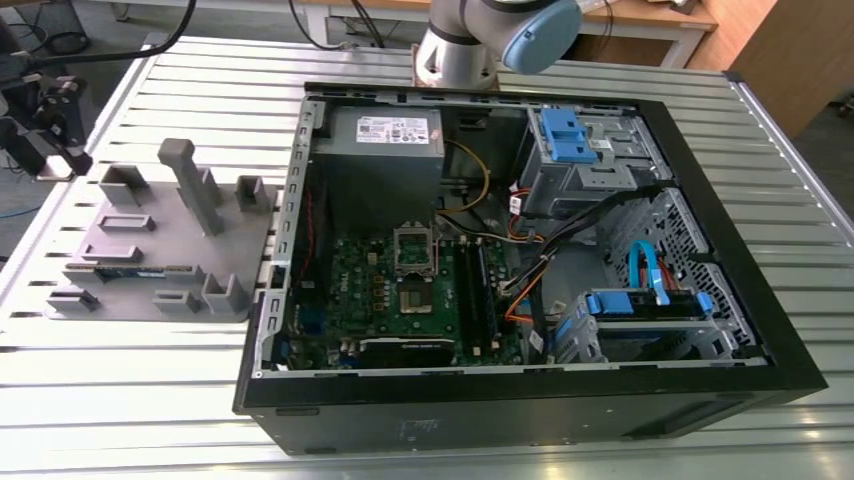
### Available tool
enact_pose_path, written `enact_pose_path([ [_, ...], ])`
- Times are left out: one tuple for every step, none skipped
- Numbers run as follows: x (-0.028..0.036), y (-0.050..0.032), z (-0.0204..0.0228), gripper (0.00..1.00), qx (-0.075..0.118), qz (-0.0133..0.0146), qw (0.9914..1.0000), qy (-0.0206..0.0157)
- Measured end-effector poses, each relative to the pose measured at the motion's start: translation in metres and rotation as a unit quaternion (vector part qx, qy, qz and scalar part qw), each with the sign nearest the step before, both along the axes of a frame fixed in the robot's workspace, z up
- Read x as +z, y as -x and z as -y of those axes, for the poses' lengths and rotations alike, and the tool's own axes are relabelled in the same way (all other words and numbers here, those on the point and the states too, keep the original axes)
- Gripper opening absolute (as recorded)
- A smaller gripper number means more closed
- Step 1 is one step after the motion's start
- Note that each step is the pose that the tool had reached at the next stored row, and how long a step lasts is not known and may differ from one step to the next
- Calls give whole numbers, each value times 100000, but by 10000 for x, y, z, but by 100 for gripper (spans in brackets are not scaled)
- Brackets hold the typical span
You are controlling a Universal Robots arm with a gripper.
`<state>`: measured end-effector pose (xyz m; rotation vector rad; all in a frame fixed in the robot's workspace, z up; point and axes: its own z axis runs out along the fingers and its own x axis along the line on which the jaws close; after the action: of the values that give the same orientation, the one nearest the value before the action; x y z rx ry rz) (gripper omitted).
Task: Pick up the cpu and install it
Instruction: 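Pick up the cpu and move it towards the insertion slot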
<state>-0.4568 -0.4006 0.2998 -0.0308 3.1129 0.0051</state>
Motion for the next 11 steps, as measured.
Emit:
enact_pose_path([
  [3, 0, 0, 47, 2, 2, 100000, -4],
  [7, 0, 0, 47, 1, 5, 100000, -4],
  [11, 0, 0, 47, 1, 1, 100000, 0],
  [15, 0, 0, 47, 3, -2, 100000, -1],
  [18, 0, 0, 47, 3, 1, 100000, -3],
  [22, 0, 0, 47, 1, 0, 100000, -1],
  [24, 0, 0, 47, 1, 1, 100000, -2],
  [27, 0, 0, 47, 3, 4, 100000, -3],
  [30, 0, 0, 47, 0, 2, 100000, -2],
  [32, 0, 0, 47, 1, 0, 100000, -2],
  [35, 0, 0, 47, 1, -1, 100000, 0],
])
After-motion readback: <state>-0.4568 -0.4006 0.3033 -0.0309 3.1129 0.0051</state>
